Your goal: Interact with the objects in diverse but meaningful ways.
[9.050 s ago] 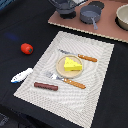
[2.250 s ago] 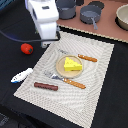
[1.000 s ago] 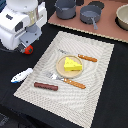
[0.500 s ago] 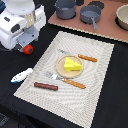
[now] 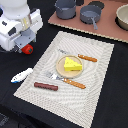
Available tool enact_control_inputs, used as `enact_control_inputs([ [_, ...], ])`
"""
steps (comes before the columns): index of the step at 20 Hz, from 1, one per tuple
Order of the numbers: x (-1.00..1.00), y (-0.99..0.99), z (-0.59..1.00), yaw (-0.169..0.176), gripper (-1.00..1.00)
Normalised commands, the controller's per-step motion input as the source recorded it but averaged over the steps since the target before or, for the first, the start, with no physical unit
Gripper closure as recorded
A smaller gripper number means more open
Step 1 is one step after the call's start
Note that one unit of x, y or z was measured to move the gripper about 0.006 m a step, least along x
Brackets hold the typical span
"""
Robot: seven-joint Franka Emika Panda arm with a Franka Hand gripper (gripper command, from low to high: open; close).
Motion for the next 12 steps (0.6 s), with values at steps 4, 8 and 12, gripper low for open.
enact_control_inputs([
  [4, -0.14, 0.03, -0.35, 0.0, -1.0],
  [8, -0.16, 0.06, -0.35, 0.0, -1.0],
  [12, -0.16, 0.09, -0.35, 0.0, 1.0],
])
